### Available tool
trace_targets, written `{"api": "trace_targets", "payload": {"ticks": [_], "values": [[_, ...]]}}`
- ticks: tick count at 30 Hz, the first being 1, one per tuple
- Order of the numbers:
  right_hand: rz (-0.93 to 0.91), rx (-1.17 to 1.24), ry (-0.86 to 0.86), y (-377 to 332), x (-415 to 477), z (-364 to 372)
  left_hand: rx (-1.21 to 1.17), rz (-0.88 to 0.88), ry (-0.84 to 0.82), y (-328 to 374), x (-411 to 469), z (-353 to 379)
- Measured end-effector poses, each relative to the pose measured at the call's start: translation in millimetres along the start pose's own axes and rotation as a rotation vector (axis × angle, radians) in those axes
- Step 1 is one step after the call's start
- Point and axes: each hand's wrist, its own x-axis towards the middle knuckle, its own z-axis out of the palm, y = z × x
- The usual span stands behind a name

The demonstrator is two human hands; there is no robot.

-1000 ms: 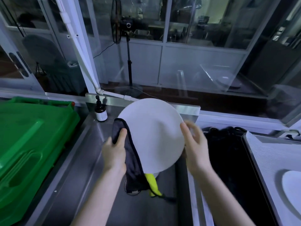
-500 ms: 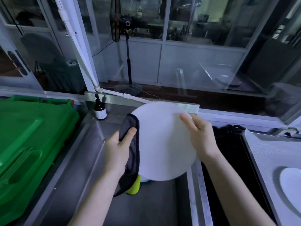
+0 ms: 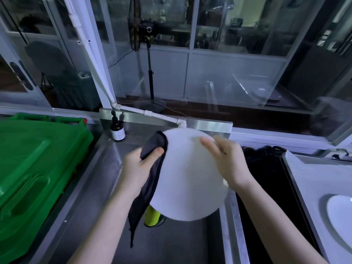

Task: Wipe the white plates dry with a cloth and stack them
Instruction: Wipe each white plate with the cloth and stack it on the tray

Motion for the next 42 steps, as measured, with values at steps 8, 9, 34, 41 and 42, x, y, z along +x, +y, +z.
{"api": "trace_targets", "payload": {"ticks": [8,9,34,41,42], "values": [[0.539,0.609,0.443,3.9,-42.3,59.1,-0.356,-0.355,0.394,-7.3,-18.7,30.0],[0.508,0.606,0.374,7.0,-39.7,50.7,-0.348,-0.337,0.374,-6.3,-14.6,24.0],[0.473,0.607,0.388,3.9,-30.9,59.6,-0.407,-0.384,0.361,-3.3,-13.3,20.7],[0.116,0.233,-0.236,9.7,23.9,-11.1,-0.087,-0.056,-0.005,9.6,7.1,0.3],[0.1,0.172,-0.319,10.8,26.4,-12.7,-0.034,0.003,-0.092,11.9,10.3,0.4]]}}
